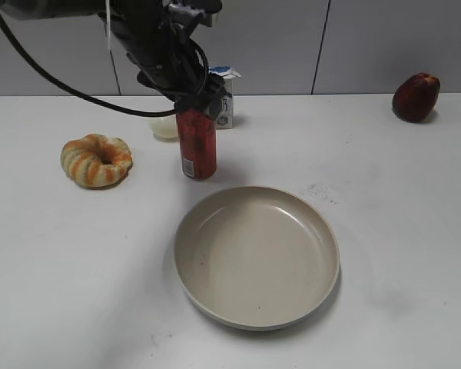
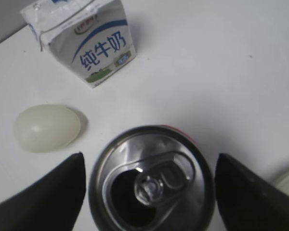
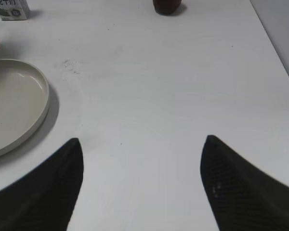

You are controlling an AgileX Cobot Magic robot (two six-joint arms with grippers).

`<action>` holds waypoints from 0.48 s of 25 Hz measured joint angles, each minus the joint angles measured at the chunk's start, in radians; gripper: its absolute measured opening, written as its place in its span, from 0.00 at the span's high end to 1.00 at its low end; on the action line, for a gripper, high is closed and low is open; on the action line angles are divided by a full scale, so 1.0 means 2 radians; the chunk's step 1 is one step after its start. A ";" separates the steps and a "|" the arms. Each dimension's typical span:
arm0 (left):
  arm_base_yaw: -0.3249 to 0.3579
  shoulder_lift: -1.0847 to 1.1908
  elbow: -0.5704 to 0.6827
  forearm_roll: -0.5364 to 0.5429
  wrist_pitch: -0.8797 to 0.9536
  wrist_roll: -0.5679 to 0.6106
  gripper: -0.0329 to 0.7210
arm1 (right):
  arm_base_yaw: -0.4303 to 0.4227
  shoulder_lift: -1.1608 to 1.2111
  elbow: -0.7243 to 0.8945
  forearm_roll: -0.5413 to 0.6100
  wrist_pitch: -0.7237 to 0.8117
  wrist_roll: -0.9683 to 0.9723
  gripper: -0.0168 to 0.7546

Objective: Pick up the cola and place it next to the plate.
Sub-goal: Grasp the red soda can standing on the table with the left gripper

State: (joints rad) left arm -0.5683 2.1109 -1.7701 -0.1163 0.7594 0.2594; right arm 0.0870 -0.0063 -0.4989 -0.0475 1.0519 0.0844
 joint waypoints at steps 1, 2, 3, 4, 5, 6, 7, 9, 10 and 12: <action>0.000 0.003 0.000 0.000 0.000 0.000 0.12 | 0.000 0.000 0.000 0.000 0.000 0.000 0.24; 0.000 0.006 0.000 0.000 0.000 0.000 0.14 | 0.000 0.000 0.000 0.000 0.000 0.000 0.24; 0.000 0.008 0.000 0.000 0.000 0.000 0.16 | 0.000 0.000 0.000 0.000 0.000 0.000 0.24; 0.000 0.009 0.000 0.000 0.000 0.000 0.20 | 0.000 0.000 0.000 0.000 0.000 0.000 0.24; 0.000 0.010 0.000 0.000 0.000 0.000 0.25 | 0.000 0.000 0.000 0.000 0.000 0.000 0.24; 0.000 0.010 0.000 0.001 -0.001 0.000 0.27 | 0.000 0.000 0.000 0.000 0.000 0.000 0.24; 0.000 0.010 0.000 0.001 -0.002 0.000 0.27 | 0.000 0.000 0.000 0.000 0.000 0.000 0.24; 0.000 0.010 0.000 0.002 -0.003 0.000 0.27 | 0.000 0.000 0.000 0.000 0.000 0.000 0.24; 0.000 0.009 0.000 0.002 -0.004 0.000 0.27 | 0.000 0.000 0.000 0.000 0.000 0.000 0.24; 0.000 0.002 0.000 0.003 -0.010 0.000 0.27 | 0.000 0.000 0.000 0.000 -0.001 0.000 0.24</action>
State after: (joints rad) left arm -0.5683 2.1142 -1.7709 -0.1111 0.7387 0.2594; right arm 0.0870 -0.0063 -0.4989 -0.0475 1.0508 0.0844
